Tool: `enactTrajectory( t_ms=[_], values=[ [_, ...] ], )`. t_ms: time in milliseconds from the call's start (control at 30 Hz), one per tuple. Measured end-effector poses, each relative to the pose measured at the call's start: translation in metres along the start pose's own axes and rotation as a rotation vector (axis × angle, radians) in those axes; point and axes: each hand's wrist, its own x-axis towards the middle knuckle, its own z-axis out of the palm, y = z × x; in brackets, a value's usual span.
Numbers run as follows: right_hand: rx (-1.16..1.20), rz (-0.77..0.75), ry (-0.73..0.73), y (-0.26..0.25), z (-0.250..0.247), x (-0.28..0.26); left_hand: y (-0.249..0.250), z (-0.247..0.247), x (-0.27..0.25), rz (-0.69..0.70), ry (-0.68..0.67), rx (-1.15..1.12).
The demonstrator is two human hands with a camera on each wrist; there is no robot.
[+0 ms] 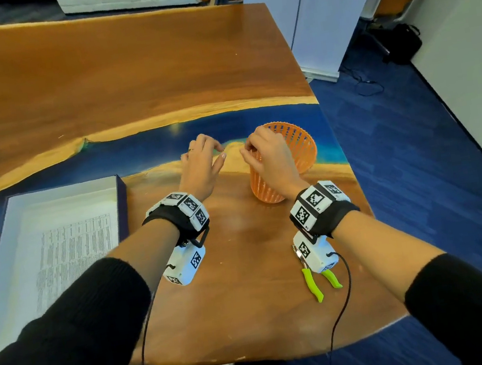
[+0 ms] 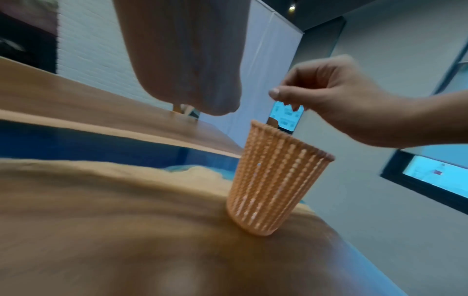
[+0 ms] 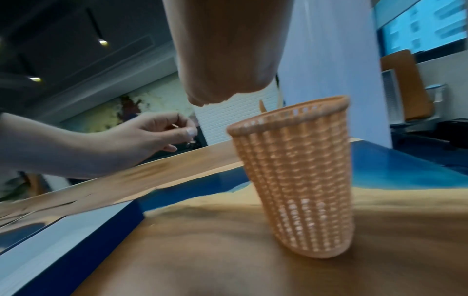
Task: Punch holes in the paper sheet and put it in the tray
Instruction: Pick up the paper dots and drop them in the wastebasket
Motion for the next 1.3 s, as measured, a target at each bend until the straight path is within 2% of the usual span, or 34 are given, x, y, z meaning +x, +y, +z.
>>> enactTrajectory(
  t_ms=[100,167,267,333,400,500,567,767,1100,1300],
  values=[
    [0.036,-0.111,-0.149,-0.034,0.039,-0.006,-0.048,-0.006,-0.043,-0.120,-0.053,0.068],
    [0.087,-0.101,-0.324,-0.050,0.068,-0.019,-0.073,-0.006,-0.077,-0.221,-0.141,0.122],
    [0.130,-0.003,-0.630,-0.065,0.100,-0.044,-0.094,-0.003,-0.127,-0.336,-0.282,0.130],
    [0.156,0.115,-0.837,-0.065,0.122,-0.063,-0.100,0.000,-0.152,-0.373,-0.358,0.125],
    [0.132,0.256,-0.961,-0.058,0.145,-0.080,-0.103,0.006,-0.167,-0.396,-0.415,0.136],
    [0.093,0.365,-0.997,-0.053,0.158,-0.089,-0.101,0.013,-0.173,-0.396,-0.410,0.148],
    [0.090,0.376,-1.039,-0.053,0.160,-0.086,-0.098,0.017,-0.170,-0.374,-0.380,0.142],
    [0.084,0.429,-1.030,-0.046,0.162,-0.081,-0.091,0.022,-0.158,-0.348,-0.341,0.170],
    [0.087,0.443,-1.040,-0.045,0.161,-0.081,-0.081,0.021,-0.148,-0.292,-0.323,0.324],
    [0.090,0.455,-1.037,-0.045,0.161,-0.082,-0.081,0.021,-0.146,-0.197,-0.365,0.374]
  ],
)
